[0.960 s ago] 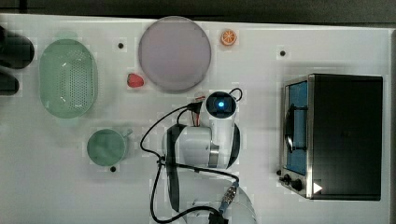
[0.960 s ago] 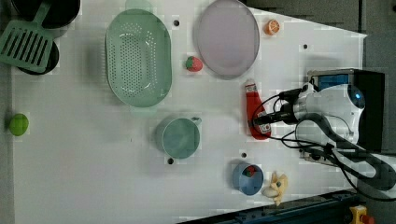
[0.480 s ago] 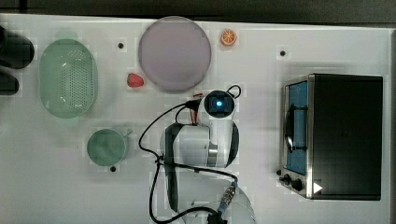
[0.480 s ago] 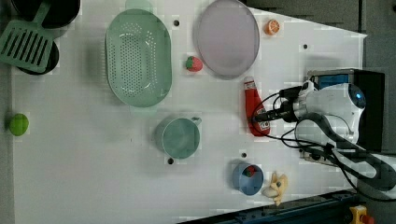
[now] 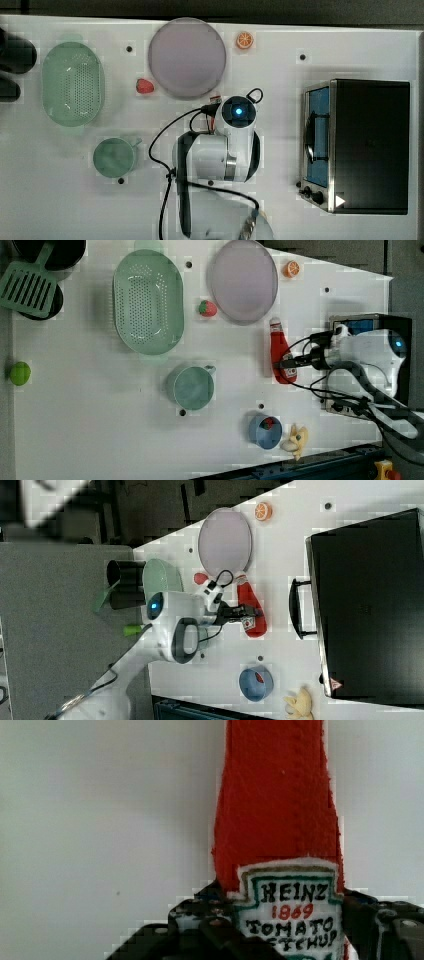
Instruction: Pick ketchup from table and place on plate.
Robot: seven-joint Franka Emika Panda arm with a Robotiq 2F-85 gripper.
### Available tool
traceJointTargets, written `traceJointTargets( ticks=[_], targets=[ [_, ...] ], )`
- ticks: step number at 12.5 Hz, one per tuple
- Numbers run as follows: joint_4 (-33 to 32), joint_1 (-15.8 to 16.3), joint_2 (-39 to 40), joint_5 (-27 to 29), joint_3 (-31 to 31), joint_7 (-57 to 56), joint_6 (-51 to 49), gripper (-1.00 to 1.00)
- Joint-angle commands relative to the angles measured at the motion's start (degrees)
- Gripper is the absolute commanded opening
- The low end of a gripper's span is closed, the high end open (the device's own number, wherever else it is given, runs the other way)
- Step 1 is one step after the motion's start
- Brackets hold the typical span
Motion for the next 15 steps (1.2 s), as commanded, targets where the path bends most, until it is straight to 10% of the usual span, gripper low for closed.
traceJointTargets(
  ticks=[1, 7, 15],
  targets=[
    [2.9, -0.2, -9.7, 0.8, 0.4, 2.2, -4.7, 0.26],
    [16.8, 0.5, -11.6, 1.2, 2.8, 12.6, -26.4, 0.27],
    [39.5, 1.7, 6.2, 2.4, 4.2, 15.6, -28.9, 0.26]
  ],
)
